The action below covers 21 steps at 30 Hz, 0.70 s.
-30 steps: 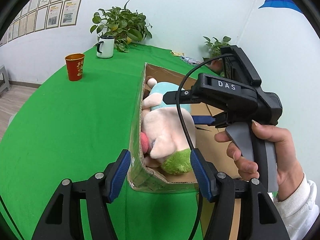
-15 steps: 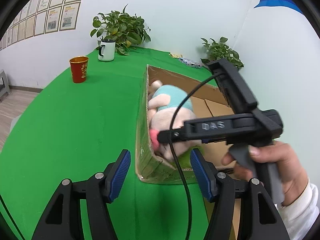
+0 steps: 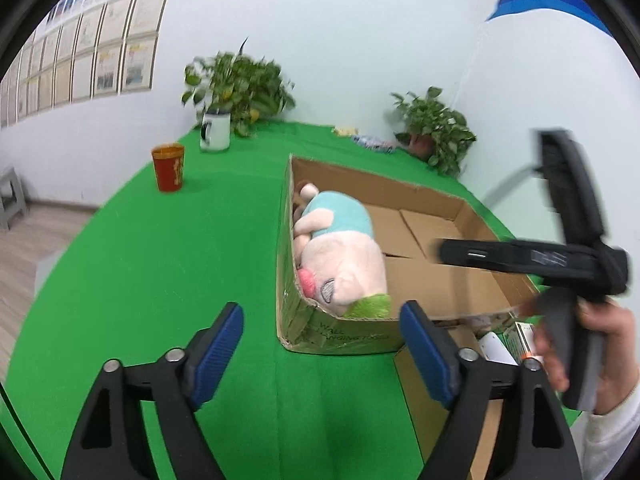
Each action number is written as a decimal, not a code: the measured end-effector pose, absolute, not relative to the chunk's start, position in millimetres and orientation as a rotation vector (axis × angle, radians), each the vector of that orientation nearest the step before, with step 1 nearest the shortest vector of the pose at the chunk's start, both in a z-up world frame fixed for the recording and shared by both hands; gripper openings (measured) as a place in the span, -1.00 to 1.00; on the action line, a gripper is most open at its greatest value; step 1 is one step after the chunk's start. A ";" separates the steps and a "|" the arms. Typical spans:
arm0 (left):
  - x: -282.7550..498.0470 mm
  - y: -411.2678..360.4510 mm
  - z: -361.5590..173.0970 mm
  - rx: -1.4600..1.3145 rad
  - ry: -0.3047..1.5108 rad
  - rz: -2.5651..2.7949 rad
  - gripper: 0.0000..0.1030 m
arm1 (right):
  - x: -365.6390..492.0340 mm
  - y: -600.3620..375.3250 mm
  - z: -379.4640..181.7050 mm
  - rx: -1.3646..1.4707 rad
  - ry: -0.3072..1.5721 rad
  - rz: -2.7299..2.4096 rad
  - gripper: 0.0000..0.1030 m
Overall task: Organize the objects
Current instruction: 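Open the right tool to release the pig and withdraw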
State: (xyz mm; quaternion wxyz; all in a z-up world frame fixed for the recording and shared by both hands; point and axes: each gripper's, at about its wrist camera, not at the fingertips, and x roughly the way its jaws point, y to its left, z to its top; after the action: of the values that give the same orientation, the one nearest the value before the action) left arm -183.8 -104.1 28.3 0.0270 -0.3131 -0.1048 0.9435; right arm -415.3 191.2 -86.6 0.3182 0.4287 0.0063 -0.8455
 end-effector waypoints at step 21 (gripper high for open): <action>-167.1 -16.4 -33.0 -1.207 -0.481 2.431 0.74 | -208.4 235.4 -163.4 1.169 0.203 -2.267 0.98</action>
State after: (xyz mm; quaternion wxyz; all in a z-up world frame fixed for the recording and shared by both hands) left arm -167.1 -16.4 -33.0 0.1913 -0.4298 -0.1712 0.8657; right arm -208.4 235.4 -163.4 0.2874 0.4377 0.0760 -0.8485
